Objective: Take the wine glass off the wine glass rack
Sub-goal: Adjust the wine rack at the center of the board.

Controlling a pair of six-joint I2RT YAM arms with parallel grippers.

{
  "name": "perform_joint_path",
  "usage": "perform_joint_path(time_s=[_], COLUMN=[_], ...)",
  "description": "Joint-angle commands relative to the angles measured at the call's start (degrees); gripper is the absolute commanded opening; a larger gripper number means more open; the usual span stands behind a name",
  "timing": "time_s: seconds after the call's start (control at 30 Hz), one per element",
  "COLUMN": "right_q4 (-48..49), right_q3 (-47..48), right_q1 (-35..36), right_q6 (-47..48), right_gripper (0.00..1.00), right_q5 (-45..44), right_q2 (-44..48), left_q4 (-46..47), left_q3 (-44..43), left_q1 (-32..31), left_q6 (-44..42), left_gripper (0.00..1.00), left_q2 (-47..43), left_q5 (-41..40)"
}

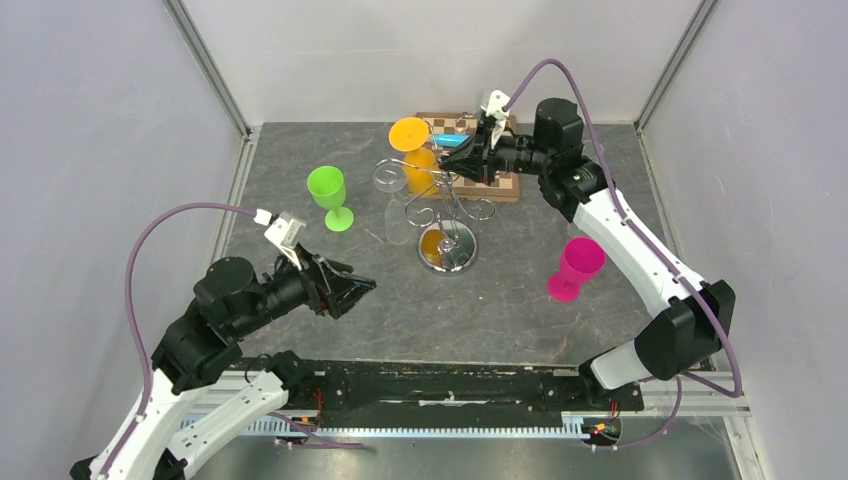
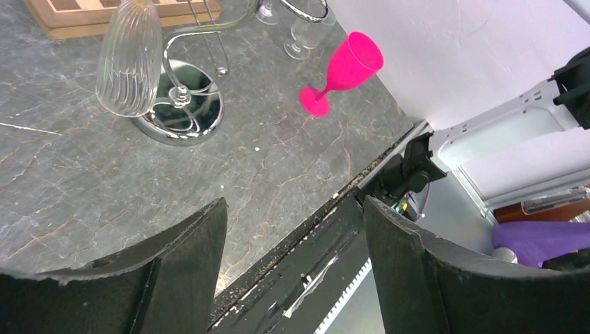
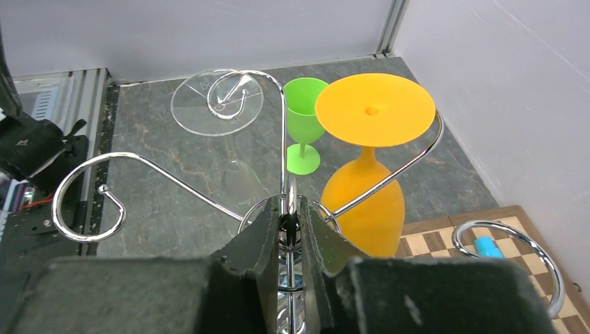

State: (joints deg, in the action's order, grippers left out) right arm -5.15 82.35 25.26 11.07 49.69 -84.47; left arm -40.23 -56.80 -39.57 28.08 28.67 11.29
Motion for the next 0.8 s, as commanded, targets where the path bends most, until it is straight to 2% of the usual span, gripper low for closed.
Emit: perform_joint_path(time_s=[0.0, 0.2, 0.33, 0.6, 0.77], right_q4=[11.4, 14.2, 15.2, 17.0, 19.0], right_q3=[-0.9, -3.2, -3.7, -4.9, -6.8], right_q1=[-0.1, -0.3, -0.3, -0.9, -1.0], right_q6=[0.9, 1.1, 1.5, 1.8, 1.3], right_gripper=[0.03, 0.10, 0.18, 0.45, 0.57], right_q5=[-1.7, -5.2, -6.1, -10.5, -12.9], right_q2=[2.6, 2.8, 3.0, 5.3, 8.1], left_q4=[3.1, 5.0, 5.7, 6.6, 8.6], left_q3=[-1.7, -1.0, -0.7, -2.3, -3.4], left_q1=[0.2, 0.2, 0.2, 0.2, 0.2], left_q6=[2.8, 3.8, 4.2, 4.3, 4.9], left_gripper=[0.78, 0.78, 0.78, 0.78, 0.78], left_q2=[-0.4, 0.1, 0.6, 2.4, 3.9], left_q5=[-4.8, -5.5, -5.9, -6.6, -7.7])
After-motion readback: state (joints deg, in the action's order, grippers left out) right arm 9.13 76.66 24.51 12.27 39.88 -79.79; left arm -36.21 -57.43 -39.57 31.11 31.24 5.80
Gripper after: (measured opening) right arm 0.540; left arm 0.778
